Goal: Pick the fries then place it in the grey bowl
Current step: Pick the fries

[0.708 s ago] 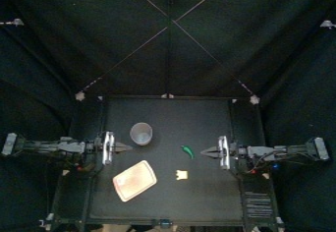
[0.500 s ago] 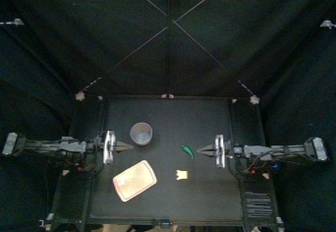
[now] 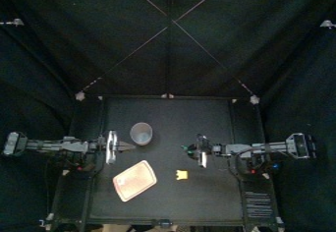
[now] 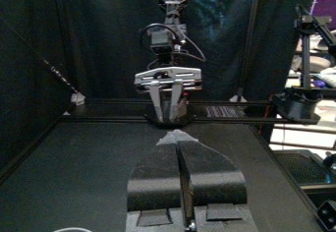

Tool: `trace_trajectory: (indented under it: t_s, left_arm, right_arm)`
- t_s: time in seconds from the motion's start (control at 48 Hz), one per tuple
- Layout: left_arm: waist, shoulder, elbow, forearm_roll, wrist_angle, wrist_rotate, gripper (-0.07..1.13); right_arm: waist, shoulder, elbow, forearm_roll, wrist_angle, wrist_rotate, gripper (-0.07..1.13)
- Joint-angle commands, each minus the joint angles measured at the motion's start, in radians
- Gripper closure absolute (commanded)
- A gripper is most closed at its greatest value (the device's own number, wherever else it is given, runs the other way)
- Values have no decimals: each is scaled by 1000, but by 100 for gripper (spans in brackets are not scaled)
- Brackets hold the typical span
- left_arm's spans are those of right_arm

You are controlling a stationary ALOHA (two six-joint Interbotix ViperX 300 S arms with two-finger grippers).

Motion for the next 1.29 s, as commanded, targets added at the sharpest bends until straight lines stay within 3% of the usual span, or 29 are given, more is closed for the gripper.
trace_trajectory:
  t_s: [0.021,0.208,0.354,0.604,0.708,0.875,0.979,1.104,1.292]
  left_arm:
    - [6,3,-32,2,-12,3,105]
    - [29,3,-28,5,-12,3,105]
    - [31,3,-23,5,-11,3,105]
    - [51,5,-12,2,-8,0,105]
    - [52,5,-11,2,-6,-2,105]
    - [52,5,-8,3,-6,-3,105]
    - [52,5,-5,3,-6,-3,105]
    - [54,3,0,2,-6,2,105]
    - [63,5,6,2,-6,3,105]
  right_arm:
    - [3,-6,-31,25,-28,3,-5]
    - [11,38,-37,20,-26,0,4]
    - [78,121,-72,25,28,5,4]
    - [100,255,-219,77,643,9,4]
    - [103,310,-276,81,767,15,5]
    - [114,383,-334,40,775,72,5]
    - [130,440,-356,-41,765,118,5]
    - [135,495,-362,-127,699,172,5]
    - [163,520,-357,-158,600,230,5]
